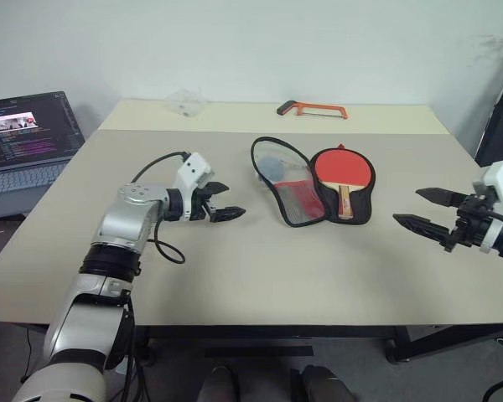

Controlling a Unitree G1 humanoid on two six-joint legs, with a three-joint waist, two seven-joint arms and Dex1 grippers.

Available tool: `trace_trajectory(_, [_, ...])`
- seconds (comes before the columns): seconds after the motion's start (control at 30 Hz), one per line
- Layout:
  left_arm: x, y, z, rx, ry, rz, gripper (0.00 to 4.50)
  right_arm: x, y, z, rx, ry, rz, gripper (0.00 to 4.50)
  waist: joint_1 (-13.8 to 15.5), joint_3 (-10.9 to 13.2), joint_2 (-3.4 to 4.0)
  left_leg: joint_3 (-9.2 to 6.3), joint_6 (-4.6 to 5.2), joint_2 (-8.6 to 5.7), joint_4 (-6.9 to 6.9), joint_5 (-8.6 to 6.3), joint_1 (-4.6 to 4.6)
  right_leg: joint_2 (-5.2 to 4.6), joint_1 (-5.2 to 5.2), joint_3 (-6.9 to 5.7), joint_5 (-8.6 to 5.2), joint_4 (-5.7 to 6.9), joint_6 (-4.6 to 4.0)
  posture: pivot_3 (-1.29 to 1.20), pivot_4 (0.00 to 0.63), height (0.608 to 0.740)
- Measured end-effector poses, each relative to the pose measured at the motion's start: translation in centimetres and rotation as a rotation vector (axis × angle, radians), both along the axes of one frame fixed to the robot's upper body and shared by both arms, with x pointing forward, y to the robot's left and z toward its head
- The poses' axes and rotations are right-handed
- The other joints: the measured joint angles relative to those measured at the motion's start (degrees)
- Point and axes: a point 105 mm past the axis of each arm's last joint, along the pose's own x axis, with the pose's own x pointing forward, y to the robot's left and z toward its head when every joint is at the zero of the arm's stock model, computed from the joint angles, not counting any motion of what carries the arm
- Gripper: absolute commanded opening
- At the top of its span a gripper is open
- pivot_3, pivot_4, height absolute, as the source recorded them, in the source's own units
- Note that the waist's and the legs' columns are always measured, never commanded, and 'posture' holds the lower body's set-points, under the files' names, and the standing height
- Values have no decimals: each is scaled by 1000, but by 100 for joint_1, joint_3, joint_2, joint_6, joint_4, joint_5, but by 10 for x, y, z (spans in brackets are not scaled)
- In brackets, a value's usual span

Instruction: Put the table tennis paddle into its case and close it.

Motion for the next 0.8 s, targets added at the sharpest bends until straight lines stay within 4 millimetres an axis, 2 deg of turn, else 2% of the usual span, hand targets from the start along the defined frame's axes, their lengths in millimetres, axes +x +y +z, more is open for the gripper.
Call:
trace_trajectory(0.1, [7,1,-8,18,18,20,3917,-2,-4,2,4,-11,4,4500,-10,0,0,-2,5,-1,1,3,21,-1,25,0,4,-1,5,0,150,740])
trace_trajectory(0.43, [24,-23,-29,30,36,37,182,-12,12,5,-3,-28,87,4500,46,1,-2,-2,5,-6,1,3,17,-4,29,-1,4,-12,8,0,150,740])
trace_trajectory(0.47, [26,-28,-31,28,37,36,13,-12,13,5,-5,-31,90,4500,51,2,-3,-2,5,-7,2,3,16,-4,29,-1,4,-12,8,0,150,740])
trace_trajectory(0.67, [39,-77,-30,7,-4,58,13,-11,17,0,-8,-16,89,4500,73,4,-6,-3,5,-11,4,3,16,-6,31,0,7,-16,13,0,150,740])
trace_trajectory(0.8, [37,-112,-23,-40,-23,9,13,-13,20,-3,-7,-12,90,4500,82,4,-6,-3,5,-11,-2,3,15,-5,31,0,7,-21,12,0,150,740])
